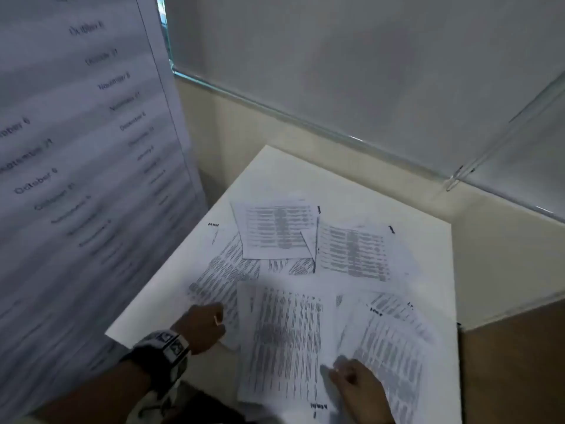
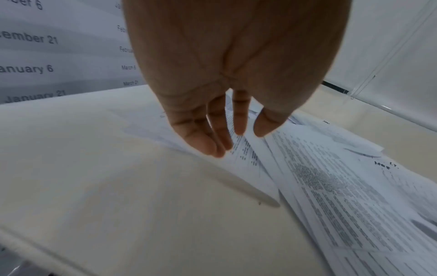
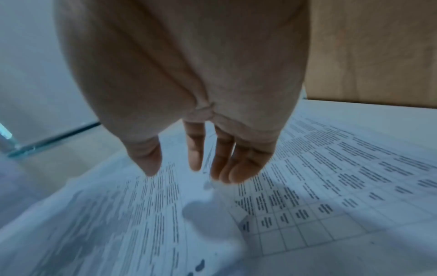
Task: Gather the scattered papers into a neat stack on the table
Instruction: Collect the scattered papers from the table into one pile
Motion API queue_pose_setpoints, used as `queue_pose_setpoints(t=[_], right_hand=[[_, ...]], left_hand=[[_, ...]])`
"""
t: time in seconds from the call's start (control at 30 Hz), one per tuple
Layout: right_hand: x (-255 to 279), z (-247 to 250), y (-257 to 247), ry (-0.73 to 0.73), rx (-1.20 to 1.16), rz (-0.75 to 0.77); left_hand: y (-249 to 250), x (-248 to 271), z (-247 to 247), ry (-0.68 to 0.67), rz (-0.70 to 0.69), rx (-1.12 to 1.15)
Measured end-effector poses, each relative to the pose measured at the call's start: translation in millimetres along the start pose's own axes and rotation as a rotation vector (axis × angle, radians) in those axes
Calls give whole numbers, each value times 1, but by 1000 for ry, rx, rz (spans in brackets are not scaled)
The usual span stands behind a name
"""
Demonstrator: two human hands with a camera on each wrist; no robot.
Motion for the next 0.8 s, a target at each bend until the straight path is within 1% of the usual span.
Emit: queue_pose_setpoints(t=[0.07,0.1,0.17,0.23,0.33,0.4,0.43,0.5,0.67,0.8], right_hand=[[-15,-6,3,22,62,25],[-23,-11,9,32,108,40],[-29,-21,10,15,122,68],[-30,-31,9,-10,103,59],[-33,-41,7,-45,76,58],[-37,-47,13,-19,44,76],[-38,-49,13,-26,32,94],[-36,-48,7,-35,31,75],[-42,-52,9,-69,-33,80],[-41,-51,15,-68,-133,118]], left_hand=[[4,-10,6,95,-14,90],[9,-13,6,99,-25,104],[23,-16,8,89,-20,147],[32,-18,1,47,-8,188],[42,-20,-11,-16,67,193],[48,-22,-18,-30,131,179],[49,-22,-22,-28,157,171],[51,-24,-27,-28,190,161],[55,-25,-31,13,201,280],[58,-20,-32,30,194,247]])
Point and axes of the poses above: each hand's wrist, its own x-axis away from the middle knuckle, its own z-axis out of the back of the hand, y = z × x, the point moved 6 cm from there along -x, towards the middle knuckle, and after that the axes turned 6 degrees about z, right-handed, at the moved point
